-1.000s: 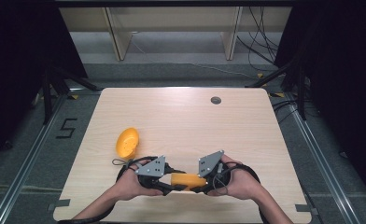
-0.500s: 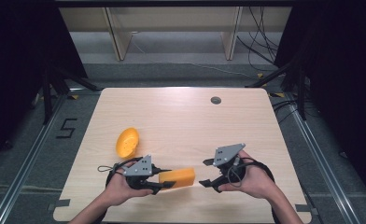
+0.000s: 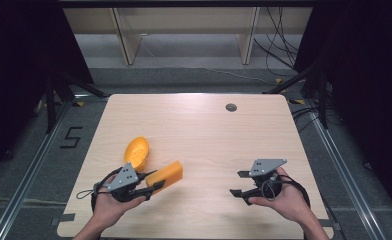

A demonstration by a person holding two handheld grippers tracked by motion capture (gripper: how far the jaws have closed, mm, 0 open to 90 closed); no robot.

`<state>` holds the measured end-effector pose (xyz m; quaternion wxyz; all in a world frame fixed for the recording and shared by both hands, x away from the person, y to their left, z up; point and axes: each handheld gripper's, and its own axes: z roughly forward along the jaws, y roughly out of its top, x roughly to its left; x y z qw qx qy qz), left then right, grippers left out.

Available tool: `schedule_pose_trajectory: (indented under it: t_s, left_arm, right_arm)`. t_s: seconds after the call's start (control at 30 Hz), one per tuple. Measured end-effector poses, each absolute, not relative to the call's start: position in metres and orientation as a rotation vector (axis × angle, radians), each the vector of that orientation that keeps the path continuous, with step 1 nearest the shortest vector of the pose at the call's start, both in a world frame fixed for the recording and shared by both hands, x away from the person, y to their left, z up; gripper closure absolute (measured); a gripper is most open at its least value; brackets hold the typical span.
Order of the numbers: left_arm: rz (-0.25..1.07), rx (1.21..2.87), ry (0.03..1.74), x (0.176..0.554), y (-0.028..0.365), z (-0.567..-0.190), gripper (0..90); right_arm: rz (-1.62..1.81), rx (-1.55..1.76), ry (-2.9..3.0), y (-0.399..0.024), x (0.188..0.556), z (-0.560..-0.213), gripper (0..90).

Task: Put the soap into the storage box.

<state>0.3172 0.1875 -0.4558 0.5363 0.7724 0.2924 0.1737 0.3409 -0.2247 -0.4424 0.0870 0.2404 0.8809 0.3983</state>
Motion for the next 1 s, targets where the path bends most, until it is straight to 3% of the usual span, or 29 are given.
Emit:
schedule_pose_trajectory:
  t_s: [0.57, 1.0]
  left_arm:
    - [0.705, 1.585, 1.101, 0.314, 0.218, -0.451, 60.5]
    - [0.805, 1.429, 1.239, 0.327, 0.225, -0.447, 60.6]
  right_arm:
    - [1.117, 1.057, 2.379, -0.252, 0.322, -0.455, 37.0]
    - [1.071, 1.048, 2.381, -0.252, 0.32, -0.46, 37.0]
